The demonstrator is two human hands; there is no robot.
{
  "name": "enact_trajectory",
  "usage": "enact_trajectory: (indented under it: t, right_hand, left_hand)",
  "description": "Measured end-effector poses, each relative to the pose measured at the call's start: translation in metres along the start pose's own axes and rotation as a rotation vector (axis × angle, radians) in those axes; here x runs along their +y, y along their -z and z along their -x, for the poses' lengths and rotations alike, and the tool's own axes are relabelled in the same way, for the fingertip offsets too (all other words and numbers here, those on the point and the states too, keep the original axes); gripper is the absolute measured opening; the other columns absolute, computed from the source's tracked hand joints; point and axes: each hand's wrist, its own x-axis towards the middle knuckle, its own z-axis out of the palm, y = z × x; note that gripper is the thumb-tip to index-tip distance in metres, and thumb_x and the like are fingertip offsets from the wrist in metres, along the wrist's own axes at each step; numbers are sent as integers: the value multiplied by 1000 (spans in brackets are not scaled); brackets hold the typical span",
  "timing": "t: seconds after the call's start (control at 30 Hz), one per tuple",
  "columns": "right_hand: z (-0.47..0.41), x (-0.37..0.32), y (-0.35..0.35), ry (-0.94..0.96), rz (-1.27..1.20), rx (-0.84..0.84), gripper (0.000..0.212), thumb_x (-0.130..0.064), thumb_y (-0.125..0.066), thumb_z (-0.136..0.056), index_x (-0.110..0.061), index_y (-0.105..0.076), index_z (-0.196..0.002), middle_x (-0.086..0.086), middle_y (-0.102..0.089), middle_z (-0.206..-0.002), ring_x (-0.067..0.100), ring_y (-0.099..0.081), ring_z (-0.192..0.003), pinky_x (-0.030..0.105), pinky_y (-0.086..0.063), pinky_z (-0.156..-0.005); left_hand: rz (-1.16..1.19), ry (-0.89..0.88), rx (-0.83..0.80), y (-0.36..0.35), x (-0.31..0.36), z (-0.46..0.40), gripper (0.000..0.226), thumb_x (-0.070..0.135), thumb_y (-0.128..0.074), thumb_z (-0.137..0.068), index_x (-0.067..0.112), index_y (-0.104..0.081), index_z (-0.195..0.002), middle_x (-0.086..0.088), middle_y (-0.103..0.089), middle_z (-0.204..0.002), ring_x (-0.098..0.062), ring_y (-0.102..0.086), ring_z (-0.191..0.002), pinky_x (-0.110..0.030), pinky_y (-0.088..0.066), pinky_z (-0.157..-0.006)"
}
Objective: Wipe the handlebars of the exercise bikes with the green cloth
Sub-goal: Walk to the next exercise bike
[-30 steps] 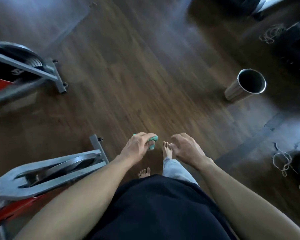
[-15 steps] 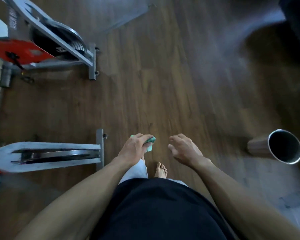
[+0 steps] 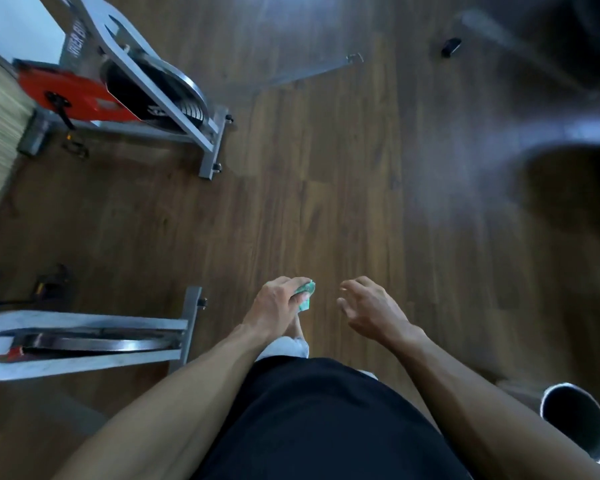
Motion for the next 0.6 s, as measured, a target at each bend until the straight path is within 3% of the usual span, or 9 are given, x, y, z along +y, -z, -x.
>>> enact_trajectory:
  t: [0.27, 0.4, 0.6]
  right_hand:
    - [-104, -46, 49, 167, 60, -19, 35, -33, -54, -100, -17, -58, -130, 3, -57, -129, 22, -60, -111, 27, -46, -84]
    - [-160, -69, 59, 275, 105, -85, 28, -32, -54, -99, -18, -62, -122, 2, -59, -118, 22, -62, -105, 30, -49, -83]
    - [-256, -114, 84, 535, 263, -186, 24, -22, -57, -98, -17, -64, -121, 2, -60, -117, 21, -60, -106, 23, -45, -86]
  left_hand:
    - [47, 76, 98, 53, -16, -70, 30, 19, -60, -95, 17, -64, -125, -5, -66, -111, -18, -62, -99, -20, -45, -83]
    - [81, 171, 197, 79, -32, -97, 30, 21, -63, -93, 17, -66, -123, -7, -68, -109, -22, -64, -98, -30, -49, -84]
    - [128, 354, 360, 116, -57, -140, 30, 21, -67, -91, 12, -69, -119, -12, -70, -108, -26, -66, -100, -25, -44, -87]
